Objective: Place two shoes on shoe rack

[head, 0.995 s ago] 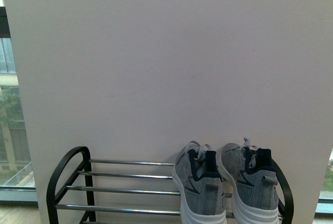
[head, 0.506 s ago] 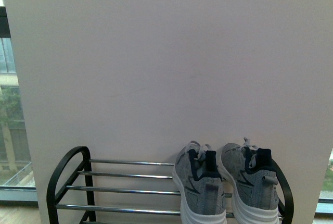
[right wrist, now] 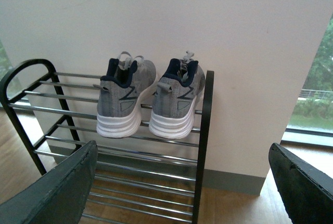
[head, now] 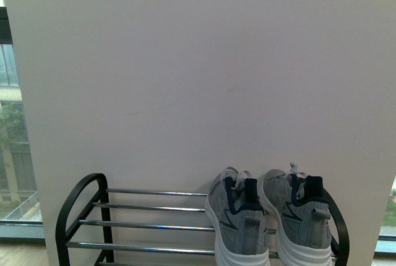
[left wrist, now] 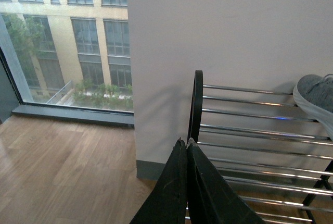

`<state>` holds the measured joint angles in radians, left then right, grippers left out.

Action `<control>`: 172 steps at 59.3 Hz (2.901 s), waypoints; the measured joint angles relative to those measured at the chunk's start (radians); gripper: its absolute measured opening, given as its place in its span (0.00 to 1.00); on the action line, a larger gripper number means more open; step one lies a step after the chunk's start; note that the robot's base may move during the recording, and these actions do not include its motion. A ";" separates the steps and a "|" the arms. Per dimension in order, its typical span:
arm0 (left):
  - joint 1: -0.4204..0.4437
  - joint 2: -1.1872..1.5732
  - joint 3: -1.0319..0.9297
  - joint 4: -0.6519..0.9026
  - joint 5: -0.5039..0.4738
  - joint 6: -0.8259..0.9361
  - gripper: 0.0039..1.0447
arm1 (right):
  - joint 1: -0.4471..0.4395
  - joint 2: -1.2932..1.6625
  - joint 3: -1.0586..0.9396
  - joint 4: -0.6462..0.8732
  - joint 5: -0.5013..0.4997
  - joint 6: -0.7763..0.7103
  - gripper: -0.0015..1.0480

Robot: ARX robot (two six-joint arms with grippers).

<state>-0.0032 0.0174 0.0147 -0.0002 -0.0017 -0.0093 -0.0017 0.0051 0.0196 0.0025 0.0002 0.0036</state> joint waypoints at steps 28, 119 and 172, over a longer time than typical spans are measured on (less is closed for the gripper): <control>0.000 -0.002 0.000 0.000 0.000 0.000 0.63 | 0.000 0.000 0.000 0.000 0.000 0.000 0.91; 0.000 -0.002 0.000 0.000 0.002 0.002 0.91 | 0.000 0.000 0.000 -0.001 0.003 0.000 0.91; 0.000 -0.002 0.000 0.000 0.002 0.002 0.91 | 0.000 0.000 0.000 -0.001 0.000 0.000 0.91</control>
<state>-0.0029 0.0158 0.0147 -0.0002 -0.0002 -0.0078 -0.0017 0.0051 0.0196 0.0013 0.0006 0.0032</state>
